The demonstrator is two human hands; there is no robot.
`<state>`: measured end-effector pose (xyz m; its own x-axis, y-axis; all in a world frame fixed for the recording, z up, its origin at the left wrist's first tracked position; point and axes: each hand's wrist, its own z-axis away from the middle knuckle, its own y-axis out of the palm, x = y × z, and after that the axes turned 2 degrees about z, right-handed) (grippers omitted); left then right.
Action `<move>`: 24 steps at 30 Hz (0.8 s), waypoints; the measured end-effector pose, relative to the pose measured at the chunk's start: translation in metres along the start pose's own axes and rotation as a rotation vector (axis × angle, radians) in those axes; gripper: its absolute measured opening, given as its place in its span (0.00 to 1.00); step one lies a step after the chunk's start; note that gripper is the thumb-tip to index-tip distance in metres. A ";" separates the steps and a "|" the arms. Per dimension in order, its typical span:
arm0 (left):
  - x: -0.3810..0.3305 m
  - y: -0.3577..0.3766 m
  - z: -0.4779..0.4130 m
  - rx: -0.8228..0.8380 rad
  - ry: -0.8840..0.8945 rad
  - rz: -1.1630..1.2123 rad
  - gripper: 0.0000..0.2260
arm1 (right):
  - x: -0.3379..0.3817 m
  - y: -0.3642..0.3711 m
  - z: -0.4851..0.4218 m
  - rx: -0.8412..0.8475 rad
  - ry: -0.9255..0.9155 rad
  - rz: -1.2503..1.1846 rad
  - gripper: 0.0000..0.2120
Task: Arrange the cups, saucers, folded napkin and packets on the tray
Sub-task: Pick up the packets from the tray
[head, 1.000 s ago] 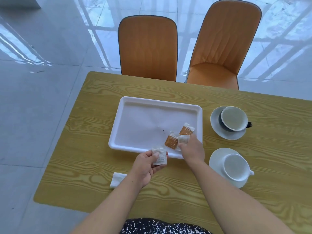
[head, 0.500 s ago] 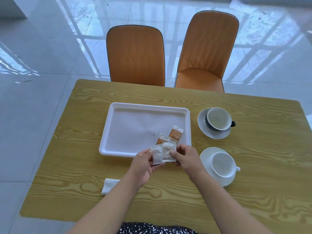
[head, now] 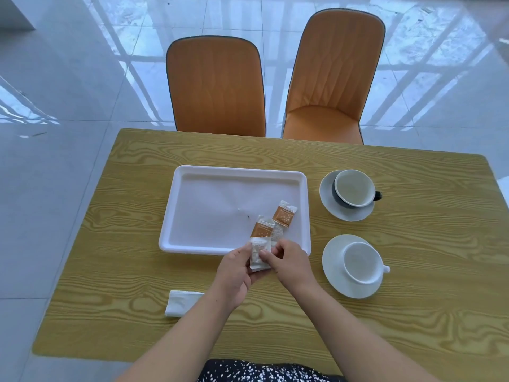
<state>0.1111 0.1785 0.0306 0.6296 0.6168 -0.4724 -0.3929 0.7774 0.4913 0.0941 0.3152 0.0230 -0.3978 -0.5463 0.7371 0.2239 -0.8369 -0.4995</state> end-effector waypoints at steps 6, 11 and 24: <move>-0.004 -0.011 -0.006 -0.017 0.035 -0.089 0.09 | 0.004 -0.001 -0.013 0.141 0.073 -0.052 0.13; -0.020 -0.024 -0.009 -0.055 0.078 -0.100 0.08 | 0.010 0.000 -0.044 -0.030 0.209 -0.021 0.09; -0.035 -0.062 -0.005 -0.059 0.079 -0.085 0.09 | 0.008 0.023 -0.074 -0.194 0.256 0.370 0.09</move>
<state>0.1100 0.1095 0.0134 0.6086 0.5546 -0.5675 -0.3804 0.8316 0.4046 0.0307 0.2935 -0.0160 -0.5344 -0.7596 0.3707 0.2313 -0.5533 -0.8002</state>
